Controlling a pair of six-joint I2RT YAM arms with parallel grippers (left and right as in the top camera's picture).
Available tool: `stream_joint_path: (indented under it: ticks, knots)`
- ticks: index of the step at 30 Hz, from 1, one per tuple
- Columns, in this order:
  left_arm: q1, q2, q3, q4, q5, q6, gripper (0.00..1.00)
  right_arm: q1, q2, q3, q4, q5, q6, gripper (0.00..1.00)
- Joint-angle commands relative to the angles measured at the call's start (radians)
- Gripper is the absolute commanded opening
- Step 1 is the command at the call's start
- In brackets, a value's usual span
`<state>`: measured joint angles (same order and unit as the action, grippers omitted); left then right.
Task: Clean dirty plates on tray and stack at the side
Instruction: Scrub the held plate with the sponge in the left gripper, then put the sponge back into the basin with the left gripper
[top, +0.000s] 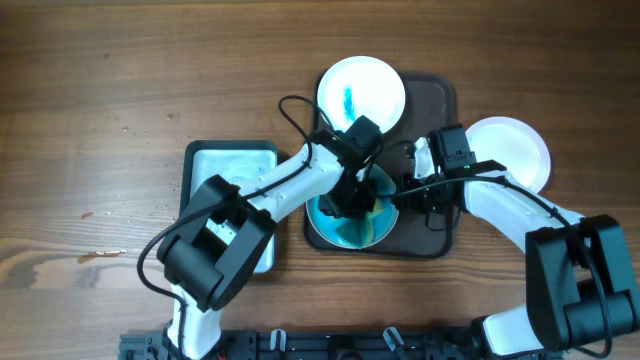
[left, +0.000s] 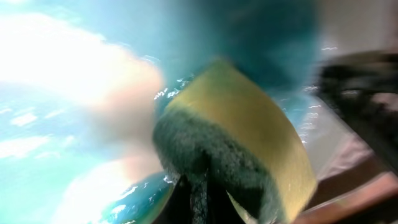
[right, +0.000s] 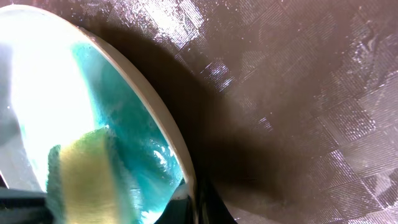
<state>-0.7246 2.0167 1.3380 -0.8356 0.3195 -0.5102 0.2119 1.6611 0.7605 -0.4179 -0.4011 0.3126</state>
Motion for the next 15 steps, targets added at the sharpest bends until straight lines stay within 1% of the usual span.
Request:
stream_joint_path:
  ticks: [1,5,9,12,13,15]
  knots:
    - [0.068,0.051,-0.063,-0.103,-0.324,-0.029,0.04,-0.013,0.048,-0.034,0.002,0.130,0.012,0.04]
    - [0.140,0.051,-0.063,-0.145,-0.425,-0.060,0.04,-0.013,0.048,-0.034,0.002,0.130,0.012,0.05]
    - [0.178,0.038,-0.062,-0.145,-0.422,-0.063,0.04,-0.013,0.048,-0.034,0.002,0.130,0.011,0.04]
    - [0.178,-0.001,-0.062,-0.145,-0.322,-0.052,0.04,-0.013,0.048,-0.034,0.002,0.130,0.012,0.05]
    - [0.178,-0.032,-0.062,-0.145,-0.264,-0.044,0.04,-0.013,0.048,-0.034,0.001,0.130,0.011,0.04]
    - [0.180,-0.110,-0.062,-0.140,-0.214,-0.043,0.04,-0.013,0.048,-0.034,-0.002,0.130,0.008,0.04]
